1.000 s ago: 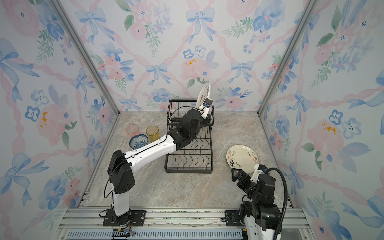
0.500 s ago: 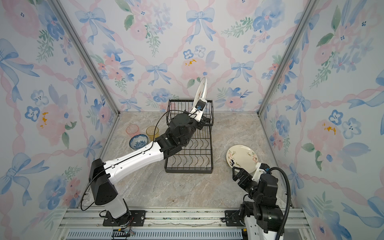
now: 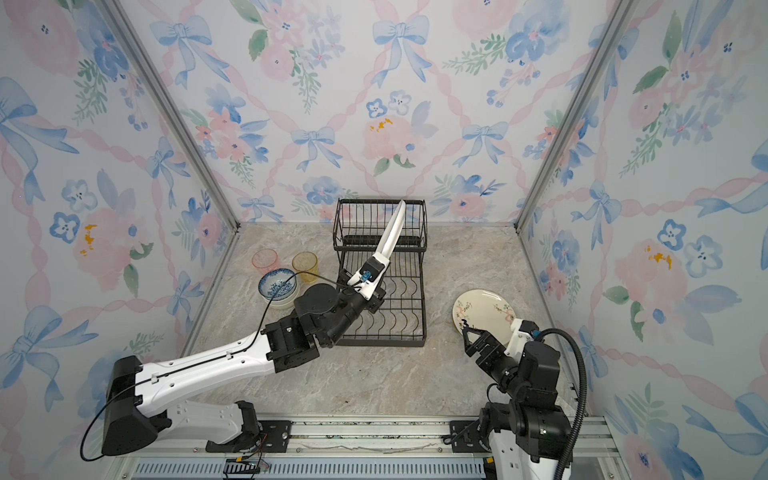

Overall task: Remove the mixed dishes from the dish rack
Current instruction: 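Pull the watermelon plate out of the rack and down toward the right gripper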

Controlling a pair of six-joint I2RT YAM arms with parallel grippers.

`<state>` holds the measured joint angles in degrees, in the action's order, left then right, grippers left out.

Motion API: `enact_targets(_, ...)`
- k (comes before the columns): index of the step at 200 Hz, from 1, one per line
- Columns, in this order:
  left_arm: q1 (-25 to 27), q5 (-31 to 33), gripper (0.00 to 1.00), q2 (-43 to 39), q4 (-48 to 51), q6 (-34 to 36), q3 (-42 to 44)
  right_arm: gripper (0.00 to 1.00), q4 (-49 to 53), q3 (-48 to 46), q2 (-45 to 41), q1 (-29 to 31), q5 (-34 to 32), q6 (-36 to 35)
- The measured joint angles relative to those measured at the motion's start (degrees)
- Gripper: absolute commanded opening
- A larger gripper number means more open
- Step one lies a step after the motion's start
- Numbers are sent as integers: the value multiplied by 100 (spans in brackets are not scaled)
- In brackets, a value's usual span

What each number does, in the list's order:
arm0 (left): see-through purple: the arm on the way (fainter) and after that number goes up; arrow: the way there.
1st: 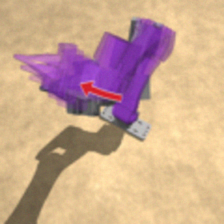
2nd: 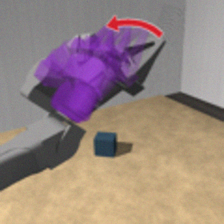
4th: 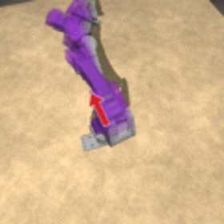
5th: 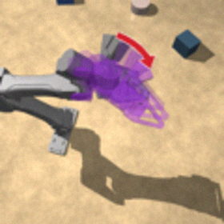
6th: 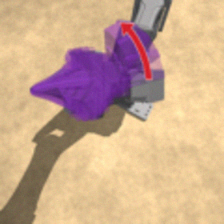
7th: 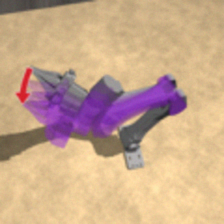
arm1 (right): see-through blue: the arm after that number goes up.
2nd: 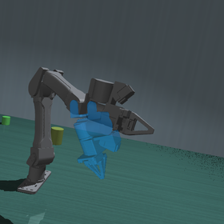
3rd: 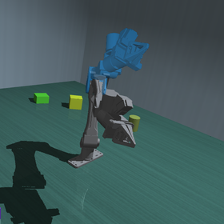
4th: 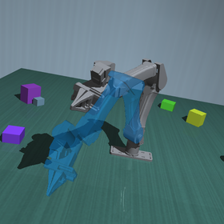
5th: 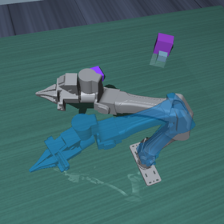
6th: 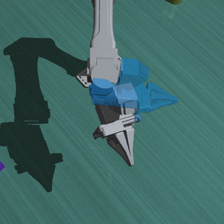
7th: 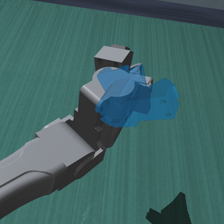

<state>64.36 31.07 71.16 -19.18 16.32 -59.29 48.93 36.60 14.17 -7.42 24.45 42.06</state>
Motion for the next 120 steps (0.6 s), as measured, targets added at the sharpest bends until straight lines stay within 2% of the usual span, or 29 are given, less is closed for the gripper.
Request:
enact_targets(54, 748, 101, 0, -953, -28, 151, 1353, 97, -227, 55, 201, 245, 181, 299)
enact_targets(85, 774, 85, 0, -1185, -26, 166, 1725, 97, -369, 214, 487, 660, 127, 522)
enact_targets(120, 789, 57, 0, -1259, -76, 267, 2094, 97, -645, 599, 962, 1443, -168, 774)
